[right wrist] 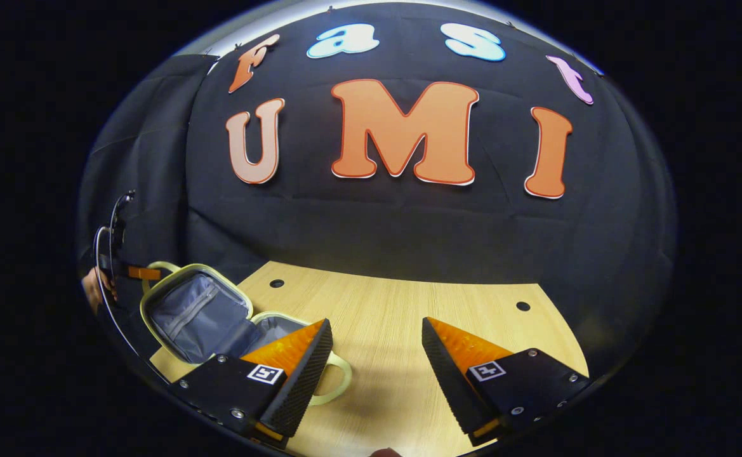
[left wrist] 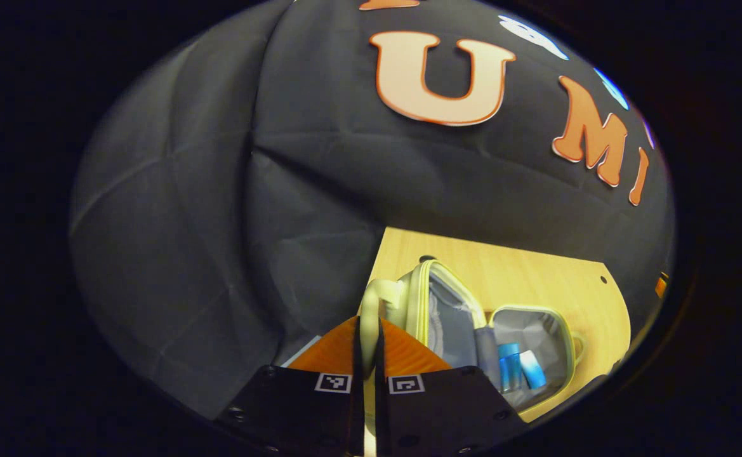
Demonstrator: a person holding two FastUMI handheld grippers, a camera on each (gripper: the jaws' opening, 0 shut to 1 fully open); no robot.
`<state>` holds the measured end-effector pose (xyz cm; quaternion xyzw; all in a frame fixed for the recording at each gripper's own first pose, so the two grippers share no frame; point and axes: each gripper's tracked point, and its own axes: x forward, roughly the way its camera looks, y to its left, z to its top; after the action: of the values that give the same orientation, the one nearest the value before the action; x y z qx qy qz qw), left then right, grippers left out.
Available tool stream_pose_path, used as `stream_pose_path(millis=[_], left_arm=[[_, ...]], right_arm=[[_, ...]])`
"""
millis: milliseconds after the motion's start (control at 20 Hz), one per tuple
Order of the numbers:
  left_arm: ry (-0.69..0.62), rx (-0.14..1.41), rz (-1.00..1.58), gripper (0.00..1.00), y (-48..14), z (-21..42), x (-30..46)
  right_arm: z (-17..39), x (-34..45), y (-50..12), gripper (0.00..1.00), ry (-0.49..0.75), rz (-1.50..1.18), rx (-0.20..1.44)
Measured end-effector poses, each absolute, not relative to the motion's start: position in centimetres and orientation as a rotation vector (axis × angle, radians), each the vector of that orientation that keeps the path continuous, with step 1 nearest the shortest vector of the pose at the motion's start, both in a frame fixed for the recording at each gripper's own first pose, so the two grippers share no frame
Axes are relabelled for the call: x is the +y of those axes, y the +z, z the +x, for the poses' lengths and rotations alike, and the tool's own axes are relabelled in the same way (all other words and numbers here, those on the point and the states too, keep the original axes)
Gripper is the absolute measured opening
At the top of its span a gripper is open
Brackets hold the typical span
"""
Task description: First open the suitcase, pack the skin care products into it, and then close the suitcase.
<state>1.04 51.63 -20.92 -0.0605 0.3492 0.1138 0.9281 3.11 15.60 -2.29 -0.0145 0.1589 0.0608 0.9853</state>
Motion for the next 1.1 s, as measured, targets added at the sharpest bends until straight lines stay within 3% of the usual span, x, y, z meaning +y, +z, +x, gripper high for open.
stream_pose_path(millis=[550, 1100], left_arm=[[0.158, 0.589, -0.086, 0.07, -11.9, 2.3, 36.1], [-0.012, 0.602, -0.131, 0.07, -13.7, 2.9, 18.6]], right_arm=[[2.1, 9.0, -2.1, 0.91, 0.185, -0.013, 0.276], [1.4, 3.9, -4.6, 0.91, 0.218, -0.003, 0.303]])
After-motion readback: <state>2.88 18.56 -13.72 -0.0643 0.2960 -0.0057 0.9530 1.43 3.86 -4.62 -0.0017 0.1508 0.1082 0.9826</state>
